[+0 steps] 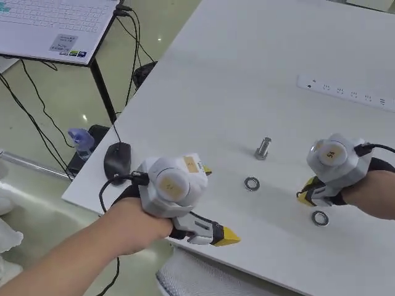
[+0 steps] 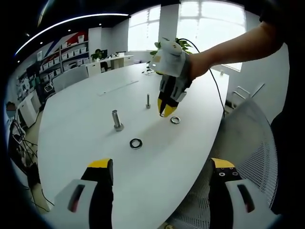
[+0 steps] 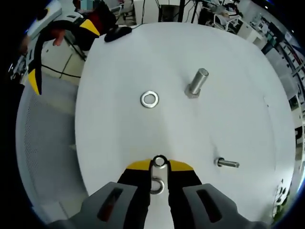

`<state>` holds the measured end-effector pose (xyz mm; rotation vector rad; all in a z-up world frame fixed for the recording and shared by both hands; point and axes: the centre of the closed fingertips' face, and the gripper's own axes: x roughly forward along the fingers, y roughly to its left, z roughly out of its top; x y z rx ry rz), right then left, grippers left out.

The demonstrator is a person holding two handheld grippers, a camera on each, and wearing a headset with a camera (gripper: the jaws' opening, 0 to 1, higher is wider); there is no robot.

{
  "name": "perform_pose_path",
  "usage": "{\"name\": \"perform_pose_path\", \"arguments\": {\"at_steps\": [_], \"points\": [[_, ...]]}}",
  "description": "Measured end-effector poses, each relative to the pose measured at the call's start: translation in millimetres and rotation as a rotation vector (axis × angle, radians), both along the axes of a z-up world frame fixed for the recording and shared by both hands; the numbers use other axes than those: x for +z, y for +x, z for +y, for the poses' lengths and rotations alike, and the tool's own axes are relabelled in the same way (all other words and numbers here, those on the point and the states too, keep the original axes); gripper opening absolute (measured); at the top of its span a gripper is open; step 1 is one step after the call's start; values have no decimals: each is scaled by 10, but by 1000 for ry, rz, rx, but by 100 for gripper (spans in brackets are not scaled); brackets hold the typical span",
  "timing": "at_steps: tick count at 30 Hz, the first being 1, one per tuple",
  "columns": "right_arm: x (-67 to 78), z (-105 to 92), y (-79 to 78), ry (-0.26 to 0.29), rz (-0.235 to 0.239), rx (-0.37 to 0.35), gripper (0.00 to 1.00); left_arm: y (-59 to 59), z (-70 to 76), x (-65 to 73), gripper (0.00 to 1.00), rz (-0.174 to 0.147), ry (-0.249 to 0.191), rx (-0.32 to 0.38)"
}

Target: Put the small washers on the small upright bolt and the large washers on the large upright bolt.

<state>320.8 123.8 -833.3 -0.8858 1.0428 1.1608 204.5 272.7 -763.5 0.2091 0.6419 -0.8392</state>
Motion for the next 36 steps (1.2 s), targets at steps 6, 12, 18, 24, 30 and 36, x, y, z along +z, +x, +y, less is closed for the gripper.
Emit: {"name": "perform_pose_path", "arguments": {"at_steps": [6,12,18,24,30,36], "points": [[147,-317,169,-3,-19,-69,12,53,-27,37,82,-5,-1,7],[261,-511,335,-14,-40,-101,12,85,-32,43,82,3,-9,22],[358,-529,567,-8,-70,-111,12,85,-28,4,83,15,-1,31],[424,-447,747,6,-89,-106,12,101,-44,-14,83,17,3,32],[394,-367,903,-18,-102,-63,12,125,-31,-11,82,20,9,32],[336,-331,952,-24,-97,-60,12,144,-11,-13,82,21,13,31]]}}
